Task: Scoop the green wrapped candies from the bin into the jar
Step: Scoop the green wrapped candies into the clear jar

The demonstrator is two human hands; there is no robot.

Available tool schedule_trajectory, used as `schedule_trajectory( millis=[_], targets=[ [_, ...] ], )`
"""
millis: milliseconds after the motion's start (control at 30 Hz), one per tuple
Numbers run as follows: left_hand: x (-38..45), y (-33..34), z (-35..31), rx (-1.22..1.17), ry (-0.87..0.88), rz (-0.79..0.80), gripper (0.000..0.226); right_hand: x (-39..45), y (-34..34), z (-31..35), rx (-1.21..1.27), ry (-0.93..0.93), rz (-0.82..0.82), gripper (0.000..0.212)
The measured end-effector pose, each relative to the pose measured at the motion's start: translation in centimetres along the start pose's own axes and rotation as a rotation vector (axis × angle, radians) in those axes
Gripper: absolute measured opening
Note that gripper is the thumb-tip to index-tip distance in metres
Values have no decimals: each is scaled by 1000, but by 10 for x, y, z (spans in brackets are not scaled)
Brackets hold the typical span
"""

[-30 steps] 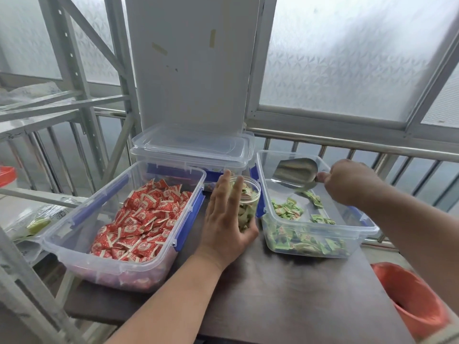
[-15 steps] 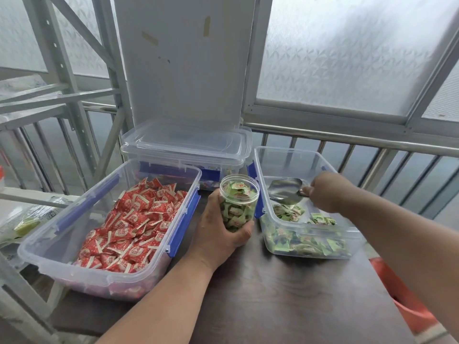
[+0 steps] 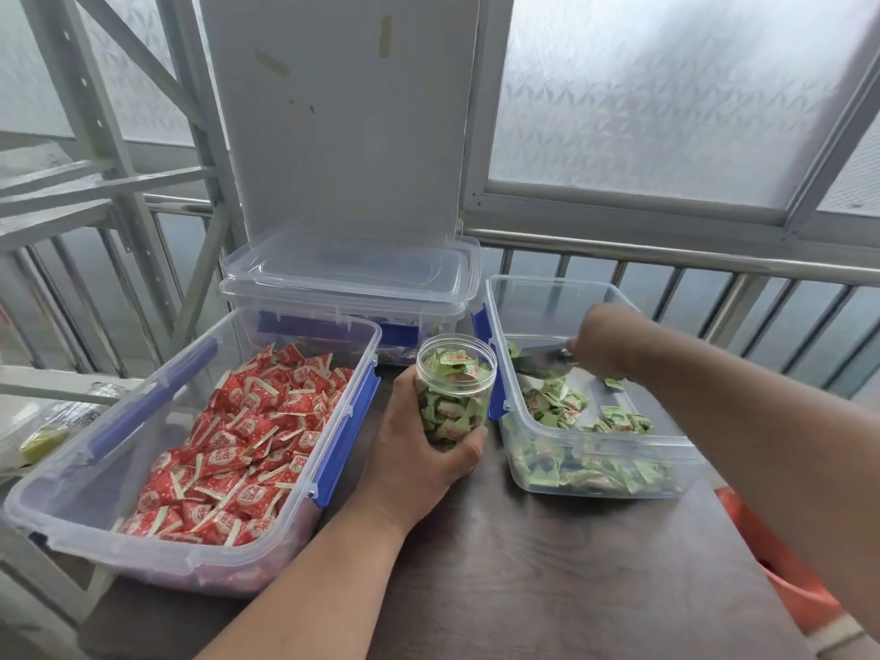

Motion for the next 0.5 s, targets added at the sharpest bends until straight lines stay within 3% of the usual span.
schedule_trajectory(
  millis=[200, 333, 500],
  targets=[
    [2, -1, -2, 26, 18, -6, 80, 29, 24, 10, -40, -35, -96, 15],
    [3, -1, 1, 33, 23, -6, 80, 47, 50, 10, -53, -55, -38, 28],
    [5, 0, 4, 51, 32, -16, 82, 55, 60, 6, 12, -46, -3, 27]
  ],
)
Point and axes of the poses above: each hand's wrist, its own x-axis towards the middle knuckle, its own y-axis out of the palm, z = x × y, the point moved 5 cm from there along x, towards the middle knuckle, and after that the axes turned 5 degrees about z, right-handed, at the moved point
